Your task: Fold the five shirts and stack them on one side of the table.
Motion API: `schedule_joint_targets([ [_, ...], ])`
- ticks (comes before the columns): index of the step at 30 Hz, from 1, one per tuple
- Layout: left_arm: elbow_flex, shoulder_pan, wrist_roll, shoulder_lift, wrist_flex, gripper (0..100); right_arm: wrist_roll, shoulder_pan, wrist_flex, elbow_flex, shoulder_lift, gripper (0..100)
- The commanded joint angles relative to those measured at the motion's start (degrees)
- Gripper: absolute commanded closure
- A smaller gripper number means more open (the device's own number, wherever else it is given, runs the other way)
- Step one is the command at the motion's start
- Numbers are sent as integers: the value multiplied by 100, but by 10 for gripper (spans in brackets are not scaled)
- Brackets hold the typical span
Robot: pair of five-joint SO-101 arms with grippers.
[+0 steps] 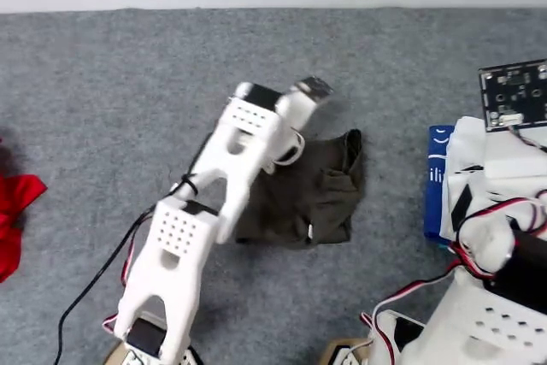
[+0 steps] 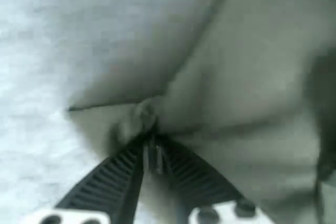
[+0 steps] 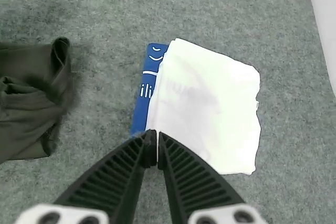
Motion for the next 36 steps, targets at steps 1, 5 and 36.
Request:
schedule_joint_targets([
  [1, -567, -607, -158, -44, 62, 987, 70, 48, -84, -18, -57, 987],
  [5, -1086, -633, -308, -62, 624, 987, 44, 40, -84, -18, -48, 987],
  [36, 1068, 1996, -105, -1371, -18, 987, 44, 57, -75, -18, -75, 987],
])
